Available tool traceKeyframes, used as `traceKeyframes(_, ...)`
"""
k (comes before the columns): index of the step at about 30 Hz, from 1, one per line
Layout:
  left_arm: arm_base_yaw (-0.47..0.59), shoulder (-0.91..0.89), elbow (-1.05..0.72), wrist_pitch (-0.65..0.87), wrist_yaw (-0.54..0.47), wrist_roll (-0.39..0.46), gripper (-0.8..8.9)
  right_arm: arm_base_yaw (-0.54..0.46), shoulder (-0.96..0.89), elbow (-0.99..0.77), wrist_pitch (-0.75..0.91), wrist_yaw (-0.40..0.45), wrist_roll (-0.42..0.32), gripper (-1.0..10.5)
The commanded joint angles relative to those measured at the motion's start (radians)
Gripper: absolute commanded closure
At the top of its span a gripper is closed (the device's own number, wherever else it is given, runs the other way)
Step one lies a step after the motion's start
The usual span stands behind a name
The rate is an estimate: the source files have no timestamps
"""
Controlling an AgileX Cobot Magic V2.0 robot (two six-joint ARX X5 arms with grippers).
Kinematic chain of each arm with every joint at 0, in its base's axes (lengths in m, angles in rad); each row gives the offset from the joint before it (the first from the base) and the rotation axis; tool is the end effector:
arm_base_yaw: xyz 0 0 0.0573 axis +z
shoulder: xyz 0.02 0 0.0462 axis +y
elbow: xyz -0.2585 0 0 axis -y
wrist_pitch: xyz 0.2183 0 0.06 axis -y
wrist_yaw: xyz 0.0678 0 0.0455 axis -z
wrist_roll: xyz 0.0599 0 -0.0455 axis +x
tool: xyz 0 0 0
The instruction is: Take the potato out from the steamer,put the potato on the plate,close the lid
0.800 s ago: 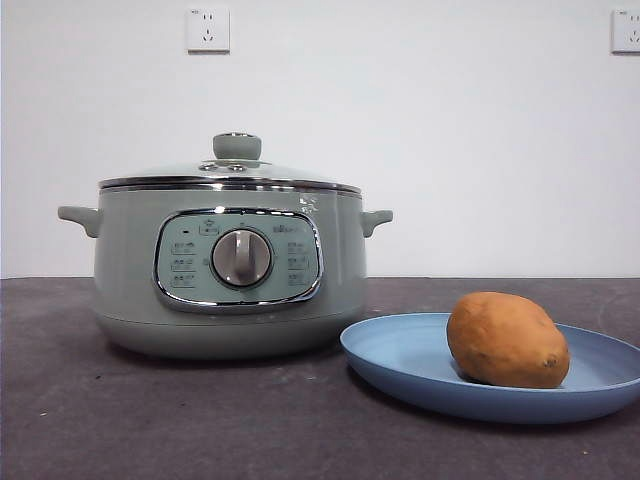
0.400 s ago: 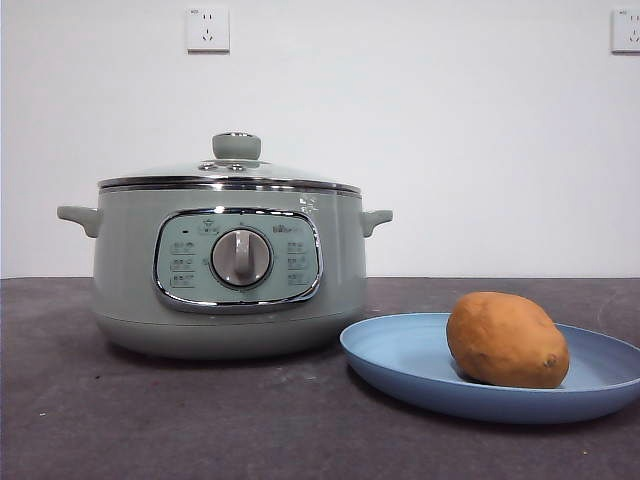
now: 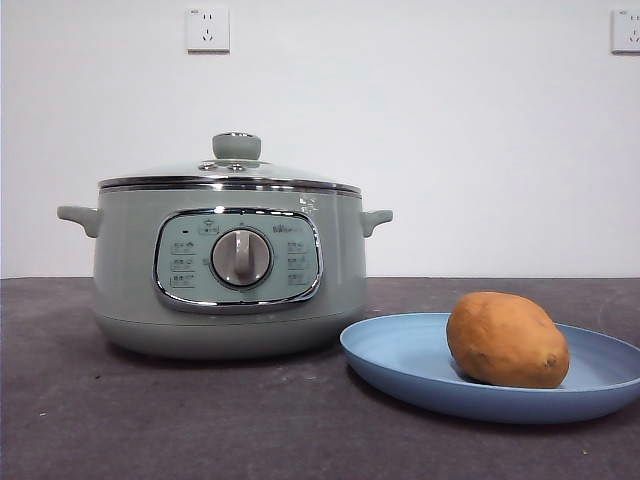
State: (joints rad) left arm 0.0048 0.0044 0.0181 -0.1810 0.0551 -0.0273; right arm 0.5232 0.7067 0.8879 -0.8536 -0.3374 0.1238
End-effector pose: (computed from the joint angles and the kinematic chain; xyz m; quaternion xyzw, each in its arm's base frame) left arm 0.1048 -0.0028 0.1464 -0.0161 0.0838 -0.0239 0.9961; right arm 0.0980 0.0794 0.2923 0.0225 0.3522 0.3727 0.8582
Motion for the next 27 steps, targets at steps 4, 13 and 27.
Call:
traceKeyframes(4,0.004,-0.003,-0.016,0.001,-0.002,-0.003,8.17,-0.013,-0.017,0.002,0.013,0.016,-0.035,9.5)
traceKeyframes(13,0.004,-0.003,-0.016,0.001,-0.002,-0.003,8.17,-0.273,-0.219,-0.080,0.218,0.057,-0.080,9.5)
traceKeyframes(27,0.004,-0.003,-0.016,0.001,-0.002,-0.003,8.17,-0.458,-0.563,-0.613,0.675,0.149,-0.032,9.5)
